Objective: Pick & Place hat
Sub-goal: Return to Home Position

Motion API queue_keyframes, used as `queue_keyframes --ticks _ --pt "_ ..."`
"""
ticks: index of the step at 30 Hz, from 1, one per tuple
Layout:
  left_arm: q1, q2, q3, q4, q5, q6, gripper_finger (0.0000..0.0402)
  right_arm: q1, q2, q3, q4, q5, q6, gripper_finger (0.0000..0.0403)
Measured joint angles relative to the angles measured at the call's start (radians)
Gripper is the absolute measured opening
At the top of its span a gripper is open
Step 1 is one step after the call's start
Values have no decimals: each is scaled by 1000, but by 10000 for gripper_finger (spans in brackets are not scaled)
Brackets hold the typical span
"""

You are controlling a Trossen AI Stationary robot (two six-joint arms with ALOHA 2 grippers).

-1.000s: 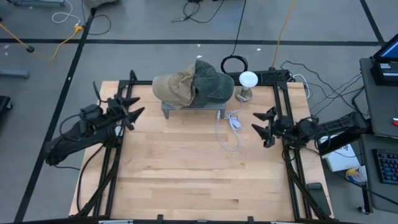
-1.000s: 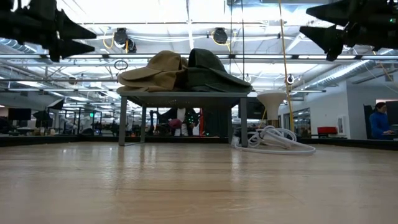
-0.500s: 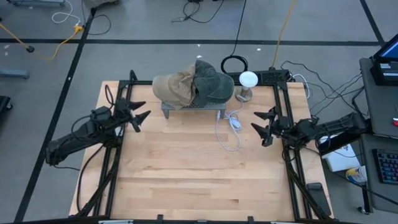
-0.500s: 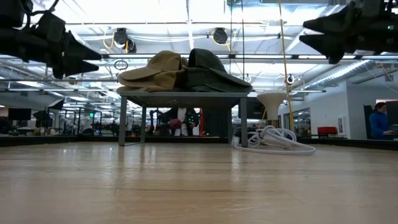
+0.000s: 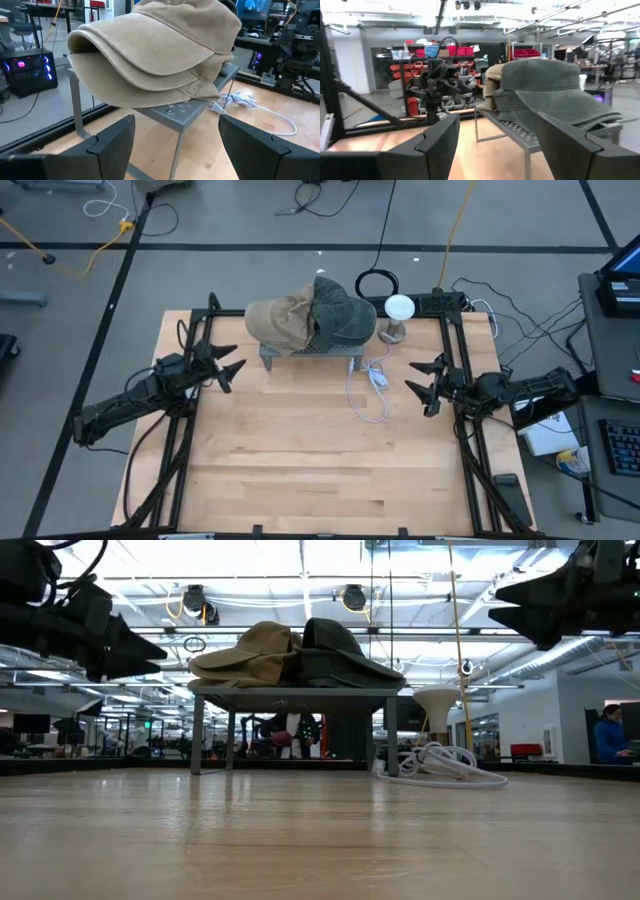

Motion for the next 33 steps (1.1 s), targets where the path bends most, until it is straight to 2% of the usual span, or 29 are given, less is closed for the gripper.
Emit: queue_keyframes --ticks 7,11,15,24,33 --pt "0 0 -19 55 -4 4 294 0 -71 21 -119 163 -32 251" --pt "0 1 -19 55 -8 0 294 0 -70 54 -235 238 31 251" --pt "0 1 -19 54 2 -22 294 0 -71 66 -314 258 125 251" --pt "0 2 -19 54 3 -63 294 0 -66 68 -330 267 181 251" --pt "0 2 -20 54 3 -64 294 0 -56 63 -169 258 150 251"
